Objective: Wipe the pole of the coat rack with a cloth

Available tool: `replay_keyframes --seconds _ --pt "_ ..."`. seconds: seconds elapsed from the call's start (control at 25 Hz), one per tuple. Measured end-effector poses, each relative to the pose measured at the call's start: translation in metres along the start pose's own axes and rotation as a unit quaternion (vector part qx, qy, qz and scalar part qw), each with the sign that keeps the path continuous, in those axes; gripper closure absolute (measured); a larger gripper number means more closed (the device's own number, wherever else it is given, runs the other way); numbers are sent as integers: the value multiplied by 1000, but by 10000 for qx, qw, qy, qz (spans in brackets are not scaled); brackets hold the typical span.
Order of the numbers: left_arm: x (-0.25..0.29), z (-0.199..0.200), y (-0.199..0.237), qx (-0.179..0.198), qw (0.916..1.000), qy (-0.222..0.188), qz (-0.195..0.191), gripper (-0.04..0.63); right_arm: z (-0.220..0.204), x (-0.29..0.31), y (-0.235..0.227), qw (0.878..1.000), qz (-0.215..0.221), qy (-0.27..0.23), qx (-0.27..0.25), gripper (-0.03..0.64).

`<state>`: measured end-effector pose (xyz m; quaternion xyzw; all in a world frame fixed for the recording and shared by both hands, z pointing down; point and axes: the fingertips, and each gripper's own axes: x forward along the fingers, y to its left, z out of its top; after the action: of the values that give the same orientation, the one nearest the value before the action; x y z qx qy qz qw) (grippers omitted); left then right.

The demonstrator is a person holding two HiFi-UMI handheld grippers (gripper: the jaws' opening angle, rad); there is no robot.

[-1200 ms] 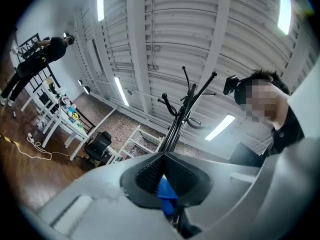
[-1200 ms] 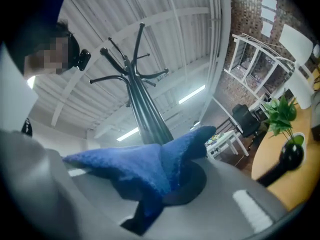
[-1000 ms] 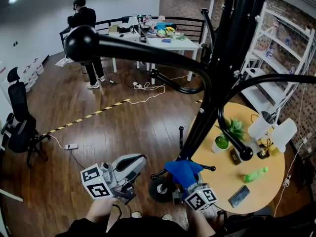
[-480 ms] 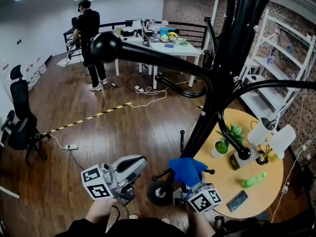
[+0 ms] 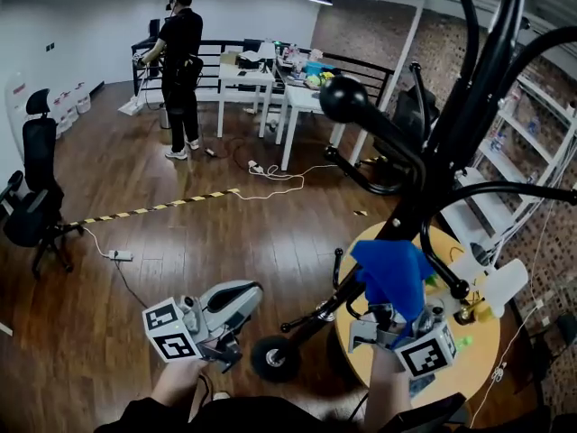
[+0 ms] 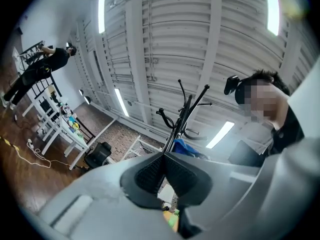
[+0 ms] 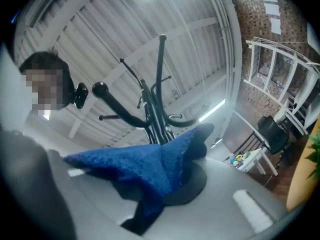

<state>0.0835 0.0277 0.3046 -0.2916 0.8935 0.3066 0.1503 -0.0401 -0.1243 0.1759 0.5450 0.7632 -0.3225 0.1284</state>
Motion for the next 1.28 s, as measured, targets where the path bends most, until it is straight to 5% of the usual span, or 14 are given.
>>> replay_keyframes --seconds 0.32,0.84,1.28 --pt "-4 3 -2 16 10000 -29 21 594 9 5 8 9992 81 -48 -386 588" --pt "8 -19 -9 -162 9987 491 -5 594 -143 -96 -59 9899 -1051 918 246 588" --pt "14 -29 -18 -218 9972 710 -128 594 -235 -164 -109 9627 -1779 1848 858 588"
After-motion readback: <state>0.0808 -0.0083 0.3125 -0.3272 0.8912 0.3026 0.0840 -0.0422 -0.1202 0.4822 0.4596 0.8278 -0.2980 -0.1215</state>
